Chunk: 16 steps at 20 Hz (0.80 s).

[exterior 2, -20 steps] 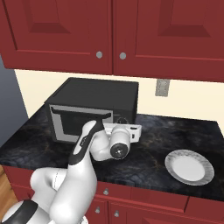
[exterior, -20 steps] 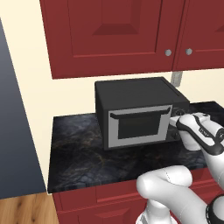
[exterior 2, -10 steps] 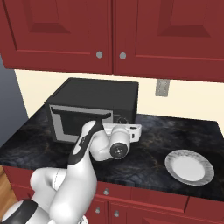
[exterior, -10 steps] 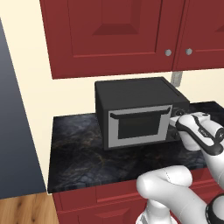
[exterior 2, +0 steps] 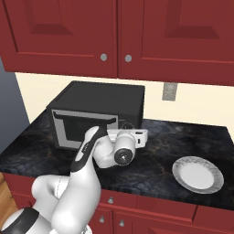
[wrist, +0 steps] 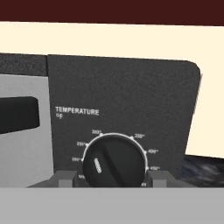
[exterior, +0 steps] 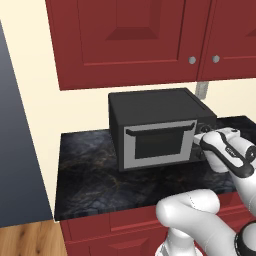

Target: Pull the toaster oven rack outwards. Pick up the baguette from the plate and place it on the toaster oven rack. Close the toaster oven door fully and set the temperature to the lowest setting.

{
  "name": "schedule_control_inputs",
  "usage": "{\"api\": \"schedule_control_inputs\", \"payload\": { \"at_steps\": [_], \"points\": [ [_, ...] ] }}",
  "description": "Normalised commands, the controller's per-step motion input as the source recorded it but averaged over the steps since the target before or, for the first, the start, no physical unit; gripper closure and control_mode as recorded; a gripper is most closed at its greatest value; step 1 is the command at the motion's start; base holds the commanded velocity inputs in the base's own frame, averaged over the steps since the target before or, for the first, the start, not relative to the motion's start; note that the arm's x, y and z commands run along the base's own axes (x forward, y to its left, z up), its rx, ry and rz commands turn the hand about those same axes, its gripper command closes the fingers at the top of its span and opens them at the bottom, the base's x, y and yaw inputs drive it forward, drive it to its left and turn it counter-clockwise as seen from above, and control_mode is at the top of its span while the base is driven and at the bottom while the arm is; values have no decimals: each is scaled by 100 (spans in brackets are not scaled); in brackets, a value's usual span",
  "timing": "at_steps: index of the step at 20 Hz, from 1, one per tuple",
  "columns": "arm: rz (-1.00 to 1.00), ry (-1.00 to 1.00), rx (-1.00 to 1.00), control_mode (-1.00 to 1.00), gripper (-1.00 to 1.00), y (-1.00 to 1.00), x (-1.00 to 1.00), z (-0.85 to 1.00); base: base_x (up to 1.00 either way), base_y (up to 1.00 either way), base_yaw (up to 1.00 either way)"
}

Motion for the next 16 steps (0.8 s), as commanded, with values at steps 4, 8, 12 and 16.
{"api": "schedule_control_inputs", "payload": {
  "at_steps": [4,8,12,16],
  "points": [
    [0,0,-4,-100,100,-2,0,-7,0,0,0],
    [0,-1,-6,-100,100,-2,0,-6,0,0,0],
    [0,0,-8,-100,100,0,0,0,0,0,0],
    [0,-1,-10,-100,100,0,0,0,0,0,0]
  ]
}}
